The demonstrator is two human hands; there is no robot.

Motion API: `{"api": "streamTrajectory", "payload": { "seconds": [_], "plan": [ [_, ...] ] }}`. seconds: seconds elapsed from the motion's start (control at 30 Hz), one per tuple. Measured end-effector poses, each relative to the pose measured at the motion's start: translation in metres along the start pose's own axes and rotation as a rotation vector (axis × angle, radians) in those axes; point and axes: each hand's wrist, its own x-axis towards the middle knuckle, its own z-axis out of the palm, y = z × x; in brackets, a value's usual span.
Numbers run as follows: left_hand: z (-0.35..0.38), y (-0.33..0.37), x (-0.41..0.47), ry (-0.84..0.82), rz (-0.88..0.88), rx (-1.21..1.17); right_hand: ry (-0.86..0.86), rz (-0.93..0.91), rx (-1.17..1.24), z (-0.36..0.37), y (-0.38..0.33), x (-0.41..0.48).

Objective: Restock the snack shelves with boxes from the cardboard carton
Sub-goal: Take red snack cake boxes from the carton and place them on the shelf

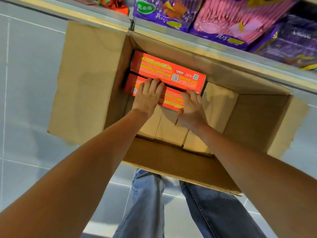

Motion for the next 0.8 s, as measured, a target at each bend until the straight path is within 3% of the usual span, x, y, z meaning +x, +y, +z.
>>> {"api": "streamTrajectory", "payload": {
  "seconds": [0.13,0.5,0.8],
  "plan": [
    [-0.008,-0.002,0.007,0.0,0.005,-0.052,-0.035,-0.05,-0.046,-0.006,0.005,0.0],
    [-0.071,0.011,-0.039,-0.242,0.072,-0.421,-0.265,-0.093,-0.282,-0.073,0.0,-0.032],
    [-0.2,0.031,-0.085,-0.319,0.131,-0.301,-0.297,-0.124,-0.347,-0.188,-0.044,-0.089]
  ]
}}
